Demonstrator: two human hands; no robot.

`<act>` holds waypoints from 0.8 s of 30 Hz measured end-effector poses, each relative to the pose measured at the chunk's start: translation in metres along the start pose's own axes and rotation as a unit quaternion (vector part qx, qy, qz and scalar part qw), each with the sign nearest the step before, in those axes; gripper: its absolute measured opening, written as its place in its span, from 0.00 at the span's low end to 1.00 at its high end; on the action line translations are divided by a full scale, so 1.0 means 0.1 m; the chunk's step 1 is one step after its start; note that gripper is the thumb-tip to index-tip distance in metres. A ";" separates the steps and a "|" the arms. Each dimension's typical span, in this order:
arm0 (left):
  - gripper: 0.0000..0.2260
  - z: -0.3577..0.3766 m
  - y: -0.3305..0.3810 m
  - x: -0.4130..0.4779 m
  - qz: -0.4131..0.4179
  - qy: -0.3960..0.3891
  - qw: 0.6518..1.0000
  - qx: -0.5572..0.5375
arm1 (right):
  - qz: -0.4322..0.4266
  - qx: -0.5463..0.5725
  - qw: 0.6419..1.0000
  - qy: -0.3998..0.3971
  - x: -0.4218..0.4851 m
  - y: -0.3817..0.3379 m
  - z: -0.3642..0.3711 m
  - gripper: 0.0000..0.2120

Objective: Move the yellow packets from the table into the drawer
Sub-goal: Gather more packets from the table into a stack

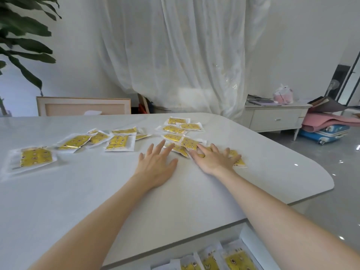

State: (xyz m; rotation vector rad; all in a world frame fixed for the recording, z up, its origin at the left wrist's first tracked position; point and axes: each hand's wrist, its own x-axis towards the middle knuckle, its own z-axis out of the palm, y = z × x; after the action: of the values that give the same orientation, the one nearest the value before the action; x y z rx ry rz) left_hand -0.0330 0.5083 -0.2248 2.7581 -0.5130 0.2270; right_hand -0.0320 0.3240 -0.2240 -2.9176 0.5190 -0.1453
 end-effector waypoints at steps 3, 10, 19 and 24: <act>0.24 0.07 0.01 0.09 0.010 -0.051 0.998 0.029 | -0.004 -0.005 1.000 -0.019 -0.03 0.01 0.02 0.33; 0.22 0.10 -0.01 0.01 0.002 -0.068 0.997 0.037 | -0.014 -0.005 0.999 -0.032 -0.23 -0.04 0.10 0.30; 0.19 -0.12 -0.06 -0.37 -0.010 -0.035 0.993 -0.110 | -0.052 -0.002 0.998 -0.036 -0.70 -0.28 0.08 0.29; 0.16 -0.31 -0.28 -0.75 -0.161 0.133 0.923 -0.322 | -0.102 0.009 0.993 -0.050 -1.04 -0.50 0.09 0.29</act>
State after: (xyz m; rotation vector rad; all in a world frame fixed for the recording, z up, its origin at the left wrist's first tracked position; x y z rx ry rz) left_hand -0.0951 0.5679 -0.2203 2.0779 -0.0353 0.2865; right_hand -0.1112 0.4079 -0.2299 -2.9354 0.2019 -0.0310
